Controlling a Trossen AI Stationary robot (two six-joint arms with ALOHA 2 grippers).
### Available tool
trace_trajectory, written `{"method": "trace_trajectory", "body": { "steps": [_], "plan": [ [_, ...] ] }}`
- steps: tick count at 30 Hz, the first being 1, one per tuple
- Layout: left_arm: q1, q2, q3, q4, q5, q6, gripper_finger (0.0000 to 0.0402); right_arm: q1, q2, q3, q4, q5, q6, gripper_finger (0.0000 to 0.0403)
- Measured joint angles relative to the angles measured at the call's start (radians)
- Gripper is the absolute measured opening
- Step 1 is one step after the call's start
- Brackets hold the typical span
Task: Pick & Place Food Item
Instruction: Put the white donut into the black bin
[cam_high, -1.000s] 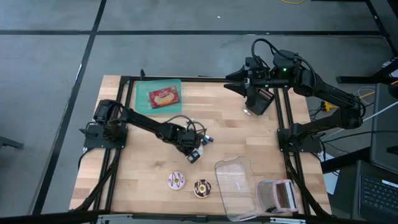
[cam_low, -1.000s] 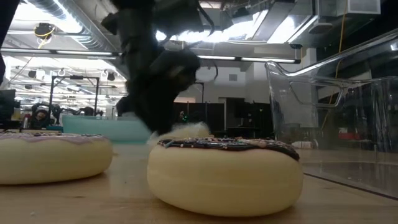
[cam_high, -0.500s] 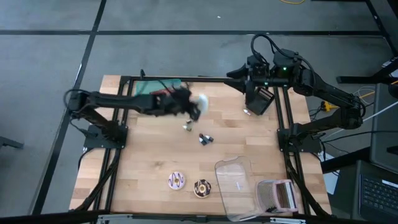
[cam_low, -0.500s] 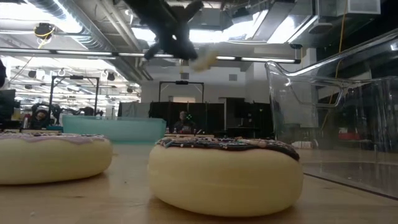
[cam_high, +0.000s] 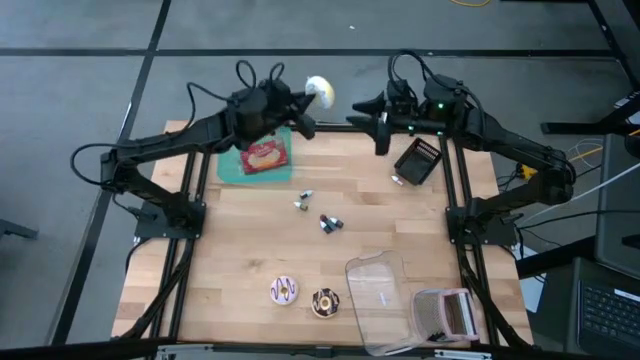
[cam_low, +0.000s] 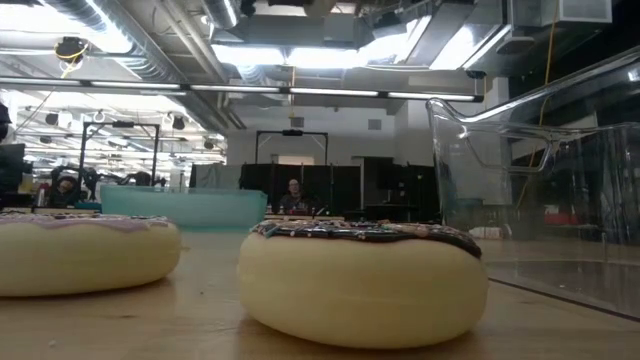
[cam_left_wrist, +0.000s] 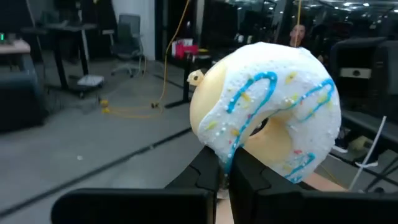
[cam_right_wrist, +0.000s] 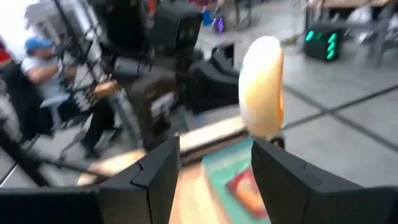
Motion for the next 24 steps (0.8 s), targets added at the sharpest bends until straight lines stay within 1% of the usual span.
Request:
{"method": "trace_trajectory", "body": {
  "steps": [4, 6, 9, 16, 22, 24],
  "plan": [
    [0.026, 0.014, 0.046, 0.003, 0.06, 0.055, 0.0009, -0.022, 0.014, 0.0, 0.068, 0.062, -0.007, 0.0199],
    [0.035, 0.023, 0.053, 0.015, 0.076, 0.057, 0.0009, -0.031, 0.018, 0.0, 0.098, 0.062, 0.003, 0.0199],
    [0.066, 0.029, 0.051, 0.007, 0.147, 0.05, 0.0009, -0.037, 0.028, 0.0, 0.113, 0.073, 0.014, 0.0199],
    [0.094, 0.069, 0.052, 0.069, 0.275, 0.031, 0.0009, -0.038, 0.074, 0.0, 0.17, 0.083, 0.054, 0.0199],
    [0.1, 0.08, 0.052, 0.068, 0.322, 0.024, 0.0009, -0.038, 0.085, 0.0, 0.181, 0.088, 0.065, 0.0199],
    [0.099, 0.081, 0.052, 0.072, 0.323, 0.024, 0.0009, -0.038, 0.085, 0.0, 0.181, 0.088, 0.066, 0.0199]
  ]
}}
